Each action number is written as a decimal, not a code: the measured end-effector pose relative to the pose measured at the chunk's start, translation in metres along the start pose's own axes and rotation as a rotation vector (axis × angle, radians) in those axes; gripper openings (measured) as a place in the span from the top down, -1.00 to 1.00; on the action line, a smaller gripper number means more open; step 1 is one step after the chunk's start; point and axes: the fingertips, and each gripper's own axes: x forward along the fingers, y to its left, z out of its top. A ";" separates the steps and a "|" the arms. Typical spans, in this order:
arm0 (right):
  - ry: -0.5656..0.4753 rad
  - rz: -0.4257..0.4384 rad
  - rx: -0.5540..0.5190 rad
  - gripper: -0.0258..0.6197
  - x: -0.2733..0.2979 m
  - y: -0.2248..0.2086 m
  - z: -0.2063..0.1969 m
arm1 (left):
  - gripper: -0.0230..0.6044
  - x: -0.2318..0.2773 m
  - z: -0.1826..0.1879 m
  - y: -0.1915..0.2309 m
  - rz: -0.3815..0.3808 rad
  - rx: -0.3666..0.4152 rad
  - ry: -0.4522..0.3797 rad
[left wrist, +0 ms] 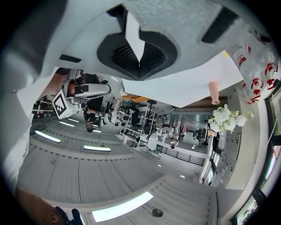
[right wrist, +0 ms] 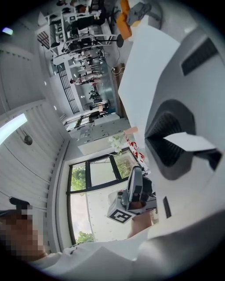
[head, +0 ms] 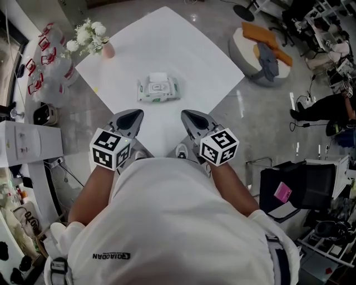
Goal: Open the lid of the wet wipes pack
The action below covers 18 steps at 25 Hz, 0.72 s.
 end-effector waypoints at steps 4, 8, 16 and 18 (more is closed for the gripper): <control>0.025 -0.009 -0.025 0.91 0.003 0.000 -0.008 | 0.90 -0.003 0.000 -0.001 0.002 0.000 0.000; 0.028 -0.013 -0.033 0.91 0.004 0.000 -0.010 | 0.90 -0.003 -0.002 -0.002 0.005 -0.002 0.001; 0.023 -0.012 -0.044 0.91 0.005 0.000 -0.007 | 0.90 -0.001 0.000 -0.002 0.012 0.000 -0.001; 0.022 -0.010 -0.044 0.91 0.006 -0.001 -0.006 | 0.90 0.000 0.000 -0.002 0.013 0.001 0.001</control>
